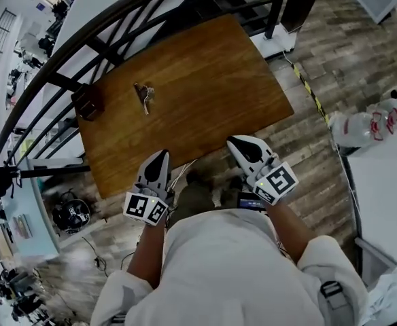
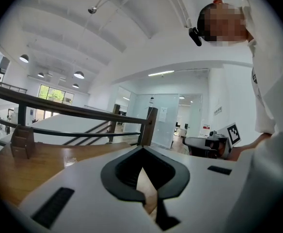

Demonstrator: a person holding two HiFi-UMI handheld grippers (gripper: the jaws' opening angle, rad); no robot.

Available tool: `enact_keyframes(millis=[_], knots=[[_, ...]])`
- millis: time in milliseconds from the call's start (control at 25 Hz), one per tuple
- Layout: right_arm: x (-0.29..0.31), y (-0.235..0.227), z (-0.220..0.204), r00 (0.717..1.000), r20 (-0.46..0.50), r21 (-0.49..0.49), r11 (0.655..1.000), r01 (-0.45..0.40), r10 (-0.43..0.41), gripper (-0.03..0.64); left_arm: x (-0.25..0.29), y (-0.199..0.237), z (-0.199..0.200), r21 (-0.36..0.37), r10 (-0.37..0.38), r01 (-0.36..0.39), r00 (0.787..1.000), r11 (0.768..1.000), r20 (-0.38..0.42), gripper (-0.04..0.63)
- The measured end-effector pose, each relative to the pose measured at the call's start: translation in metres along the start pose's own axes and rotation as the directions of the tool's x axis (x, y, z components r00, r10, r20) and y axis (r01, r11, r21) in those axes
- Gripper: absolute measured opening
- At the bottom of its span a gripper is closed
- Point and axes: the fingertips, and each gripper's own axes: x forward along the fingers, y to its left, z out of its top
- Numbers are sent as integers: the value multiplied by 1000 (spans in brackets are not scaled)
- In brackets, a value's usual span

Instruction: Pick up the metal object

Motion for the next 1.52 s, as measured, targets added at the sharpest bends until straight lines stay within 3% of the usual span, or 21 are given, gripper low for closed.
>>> enact_keyframes(millis=[240, 560, 1040, 1200, 1320, 1520], knots=[[47, -10, -2, 999, -33, -9, 1000, -22, 22, 26, 13, 50, 2, -33, 33, -32, 999, 999, 22, 12], [136, -4, 0, 990, -132, -18, 998, -61, 58, 25, 31, 151, -4, -110, 96, -88, 993, 990, 68, 12], [275, -7, -28, 960, -227, 60, 986, -153, 162, 26, 45, 260, -42, -173, 150, -143, 988, 974, 26, 12], [311, -9, -60, 915, -313, 158, 964, -215, 256, 33, 43, 283, -62, -185, 212, -207, 977, 961, 7, 12], [332, -10, -93, 868, -359, 262, 930, -259, 343, 120, 39, 295, -79, -192, 271, -269, 962, 944, -14, 12], [352, -42, -121, 826, -380, 428, 871, -241, 415, 122, 56, 292, -89, -186, 350, -354, 935, 917, -51, 12]])
